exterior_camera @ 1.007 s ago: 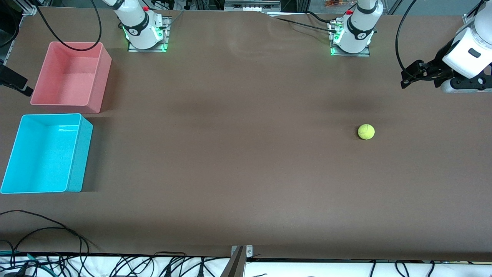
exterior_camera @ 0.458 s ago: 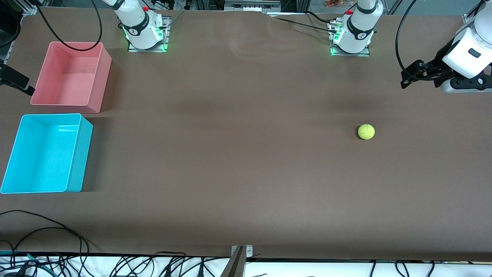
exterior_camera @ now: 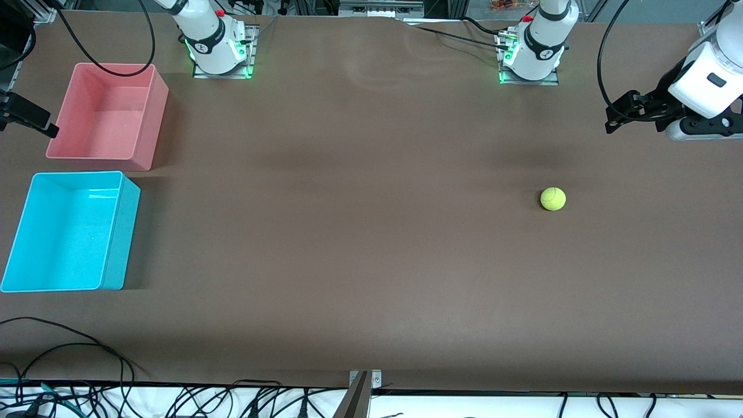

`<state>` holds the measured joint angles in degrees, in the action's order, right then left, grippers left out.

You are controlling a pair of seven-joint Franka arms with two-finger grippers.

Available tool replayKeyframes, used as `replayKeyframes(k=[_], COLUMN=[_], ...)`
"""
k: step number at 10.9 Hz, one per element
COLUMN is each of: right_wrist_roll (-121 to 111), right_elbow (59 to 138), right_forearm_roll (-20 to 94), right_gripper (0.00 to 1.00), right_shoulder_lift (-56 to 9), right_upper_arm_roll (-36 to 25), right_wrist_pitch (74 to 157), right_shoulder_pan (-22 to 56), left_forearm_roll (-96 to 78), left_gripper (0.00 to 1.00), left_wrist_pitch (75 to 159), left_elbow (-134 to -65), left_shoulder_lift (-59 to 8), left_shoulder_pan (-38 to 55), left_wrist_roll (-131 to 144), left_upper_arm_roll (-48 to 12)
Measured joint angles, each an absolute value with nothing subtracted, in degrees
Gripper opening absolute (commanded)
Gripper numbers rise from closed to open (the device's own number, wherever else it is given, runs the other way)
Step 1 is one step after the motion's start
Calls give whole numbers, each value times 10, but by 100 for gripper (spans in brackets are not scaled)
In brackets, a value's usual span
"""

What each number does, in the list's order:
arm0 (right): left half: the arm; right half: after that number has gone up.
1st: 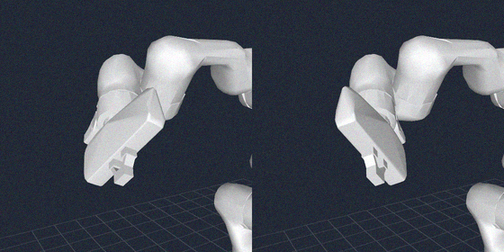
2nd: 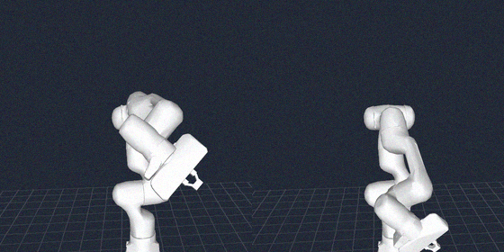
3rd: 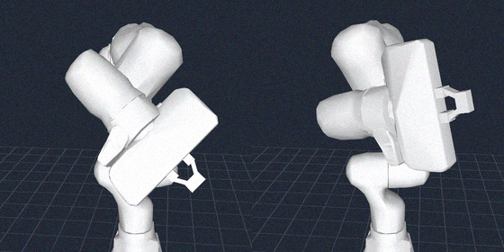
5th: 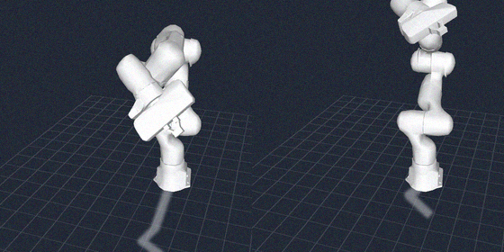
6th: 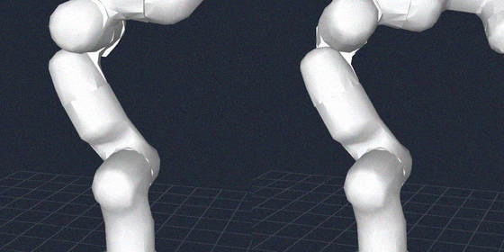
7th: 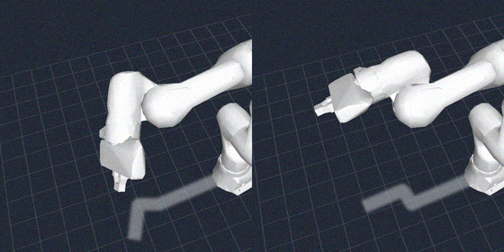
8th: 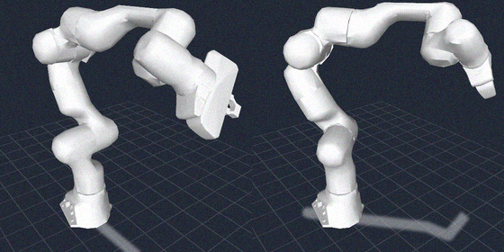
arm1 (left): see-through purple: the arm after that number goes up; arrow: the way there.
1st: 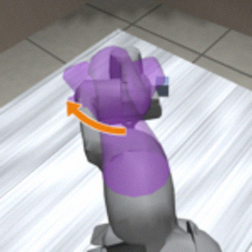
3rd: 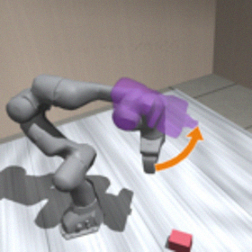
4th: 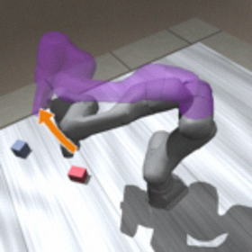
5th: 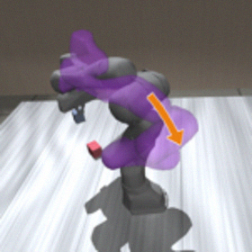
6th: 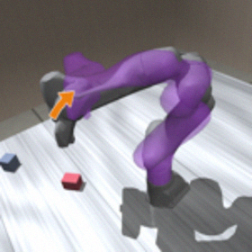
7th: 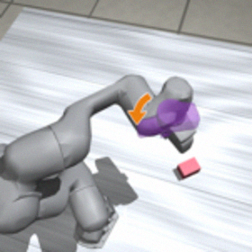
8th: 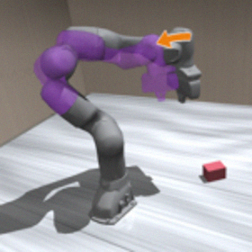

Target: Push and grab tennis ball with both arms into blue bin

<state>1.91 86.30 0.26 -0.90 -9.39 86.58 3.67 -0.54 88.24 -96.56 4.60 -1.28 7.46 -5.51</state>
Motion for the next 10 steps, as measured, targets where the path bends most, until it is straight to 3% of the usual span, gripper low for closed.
replayKeyframes(k=[10], right_wrist_roll=[19], right_elbow=[863], right_forearm_roll=[3], right_gripper=[100], right_shoulder_lift=[-12], right_upper_arm_roll=[-95], right_wrist_pitch=[890], right_shoulder_pan=[37], left_forearm_roll=[-5], left_gripper=[100], left_wrist_pitch=[882], left_elbow=[-966], left_shoulder_lift=[46], left_shoulder_pan=[-13], left_wrist_roll=[75], left_upper_arm_roll=[-55])
